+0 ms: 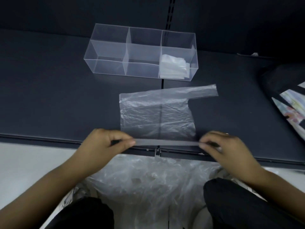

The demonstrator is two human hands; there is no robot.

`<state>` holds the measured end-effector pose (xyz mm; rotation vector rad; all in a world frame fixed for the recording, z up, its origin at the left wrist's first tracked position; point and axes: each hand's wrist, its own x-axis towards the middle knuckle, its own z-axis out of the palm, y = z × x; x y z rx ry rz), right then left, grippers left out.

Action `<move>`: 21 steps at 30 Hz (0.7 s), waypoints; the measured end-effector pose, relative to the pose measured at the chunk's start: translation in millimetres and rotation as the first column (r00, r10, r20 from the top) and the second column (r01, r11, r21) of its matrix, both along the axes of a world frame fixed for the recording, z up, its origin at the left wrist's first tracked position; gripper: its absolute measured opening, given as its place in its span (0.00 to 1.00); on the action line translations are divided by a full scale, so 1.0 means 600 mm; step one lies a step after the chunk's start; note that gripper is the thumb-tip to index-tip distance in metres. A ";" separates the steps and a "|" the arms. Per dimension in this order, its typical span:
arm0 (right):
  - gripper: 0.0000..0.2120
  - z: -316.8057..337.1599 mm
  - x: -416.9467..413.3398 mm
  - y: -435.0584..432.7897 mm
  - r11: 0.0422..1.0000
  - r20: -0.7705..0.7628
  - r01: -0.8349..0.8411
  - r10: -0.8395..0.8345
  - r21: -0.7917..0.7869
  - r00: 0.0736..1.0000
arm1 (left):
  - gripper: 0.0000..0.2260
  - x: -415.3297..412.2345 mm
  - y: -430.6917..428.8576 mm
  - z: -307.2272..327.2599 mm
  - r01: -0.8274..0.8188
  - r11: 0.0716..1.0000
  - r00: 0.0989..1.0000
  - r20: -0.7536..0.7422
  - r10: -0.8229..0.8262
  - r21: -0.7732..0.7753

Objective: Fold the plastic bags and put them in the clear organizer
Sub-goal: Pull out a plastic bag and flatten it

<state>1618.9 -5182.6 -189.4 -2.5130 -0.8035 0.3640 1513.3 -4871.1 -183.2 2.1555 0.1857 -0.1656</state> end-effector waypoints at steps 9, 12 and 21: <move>0.06 0.044 0.146 -0.051 0.959 -0.394 0.270 -0.217 0.084 0.893 | 0.08 0.059 0.081 0.022 -0.208 0.960 0.964 -0.205 0.168 -0.189; 0.06 0.016 0.192 -0.023 0.902 -0.412 0.408 -0.321 0.143 0.853 | 0.07 0.104 0.094 0.001 -0.322 0.932 0.935 -0.213 0.284 -0.167; 0.11 -0.055 0.243 0.017 0.812 -0.256 0.571 -0.531 0.120 0.808 | 0.13 0.175 0.102 -0.057 -0.431 0.898 0.896 -0.076 0.437 0.088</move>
